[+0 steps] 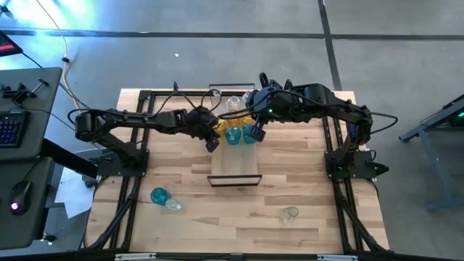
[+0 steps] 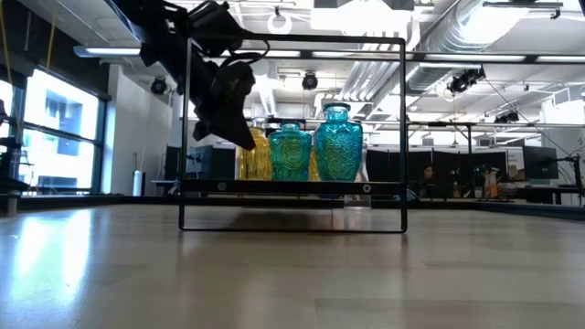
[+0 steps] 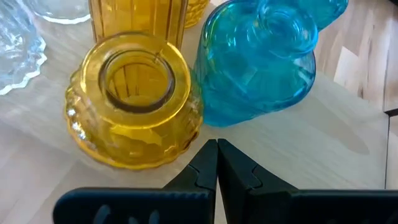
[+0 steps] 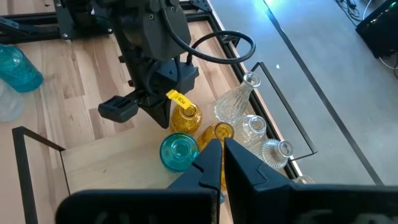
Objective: Sort vases onto shelf
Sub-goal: Move the bottom yellow flower vase to the center of the shelf aligned with the other yellow flower vase
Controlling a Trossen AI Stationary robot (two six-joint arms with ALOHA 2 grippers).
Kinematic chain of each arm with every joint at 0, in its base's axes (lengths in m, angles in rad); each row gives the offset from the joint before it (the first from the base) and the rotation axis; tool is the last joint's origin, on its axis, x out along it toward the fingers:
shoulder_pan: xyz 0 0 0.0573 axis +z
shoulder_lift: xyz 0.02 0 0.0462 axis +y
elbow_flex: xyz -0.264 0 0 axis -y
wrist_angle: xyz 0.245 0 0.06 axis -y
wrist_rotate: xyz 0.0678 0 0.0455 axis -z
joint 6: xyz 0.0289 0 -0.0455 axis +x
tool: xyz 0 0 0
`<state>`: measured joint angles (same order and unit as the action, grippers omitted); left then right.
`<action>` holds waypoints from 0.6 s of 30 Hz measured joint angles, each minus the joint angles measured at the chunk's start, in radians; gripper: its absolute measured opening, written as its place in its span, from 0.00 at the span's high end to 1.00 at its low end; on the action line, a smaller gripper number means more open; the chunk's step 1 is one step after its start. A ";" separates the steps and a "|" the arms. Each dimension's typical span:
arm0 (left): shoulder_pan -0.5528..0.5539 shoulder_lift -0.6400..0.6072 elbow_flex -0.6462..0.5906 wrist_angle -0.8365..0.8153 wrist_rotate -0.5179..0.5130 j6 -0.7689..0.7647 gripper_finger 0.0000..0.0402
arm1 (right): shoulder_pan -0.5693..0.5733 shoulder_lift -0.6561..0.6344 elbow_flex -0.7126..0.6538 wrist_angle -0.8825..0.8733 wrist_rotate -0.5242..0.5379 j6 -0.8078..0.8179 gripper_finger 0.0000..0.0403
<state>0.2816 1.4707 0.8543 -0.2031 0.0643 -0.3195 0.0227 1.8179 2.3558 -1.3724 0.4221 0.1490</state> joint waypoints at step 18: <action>0.040 0.006 0.000 0.000 -0.027 0.018 1.00 | 0.000 0.000 0.000 0.000 -0.001 0.000 1.00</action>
<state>0.3218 1.4765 0.8543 -0.2031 0.0372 -0.3019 0.0227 1.8179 2.3558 -1.3727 0.4213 0.1486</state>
